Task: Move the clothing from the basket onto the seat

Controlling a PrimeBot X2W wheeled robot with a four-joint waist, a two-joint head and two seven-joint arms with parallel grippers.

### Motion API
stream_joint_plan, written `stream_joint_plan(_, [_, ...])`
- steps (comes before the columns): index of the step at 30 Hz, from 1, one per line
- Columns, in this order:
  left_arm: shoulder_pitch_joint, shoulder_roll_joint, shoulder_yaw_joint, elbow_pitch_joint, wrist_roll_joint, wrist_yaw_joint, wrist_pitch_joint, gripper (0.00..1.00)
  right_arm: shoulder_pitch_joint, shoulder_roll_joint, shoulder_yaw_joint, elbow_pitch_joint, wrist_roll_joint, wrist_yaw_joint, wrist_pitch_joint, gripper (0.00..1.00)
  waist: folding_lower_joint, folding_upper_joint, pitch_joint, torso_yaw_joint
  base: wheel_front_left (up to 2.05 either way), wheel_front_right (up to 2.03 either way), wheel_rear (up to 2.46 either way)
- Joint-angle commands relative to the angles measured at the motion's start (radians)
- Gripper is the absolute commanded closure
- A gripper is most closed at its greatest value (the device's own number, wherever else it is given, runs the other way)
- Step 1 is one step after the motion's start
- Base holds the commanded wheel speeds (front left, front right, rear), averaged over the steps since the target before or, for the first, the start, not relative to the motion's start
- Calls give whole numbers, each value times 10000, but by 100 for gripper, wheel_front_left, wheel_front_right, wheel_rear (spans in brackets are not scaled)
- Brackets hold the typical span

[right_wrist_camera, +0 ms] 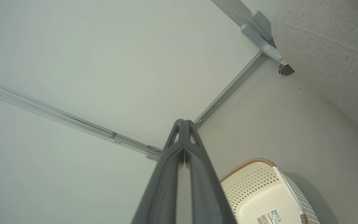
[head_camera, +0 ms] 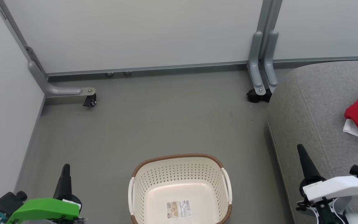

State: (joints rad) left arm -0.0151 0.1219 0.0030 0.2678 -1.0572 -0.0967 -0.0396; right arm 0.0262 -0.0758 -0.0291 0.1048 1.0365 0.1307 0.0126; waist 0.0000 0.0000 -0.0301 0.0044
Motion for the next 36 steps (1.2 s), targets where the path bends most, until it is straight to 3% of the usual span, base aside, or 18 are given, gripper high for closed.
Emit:
stream_joint_plan(1, [-325, 9, 119, -118, -267, -65, 55, 100, -281, -66, -44, -22, 311, 1, 37, 100, 0, 0, 7, -1, 0, 0, 0])
stream_joint_plan(36, [-728, -420, 722, -198, -3352, -243, 926, 100, -918, -59, -286, 802, 3679, 2, 424, 100, 0, 0, 172, -22, 0, 0, 0])
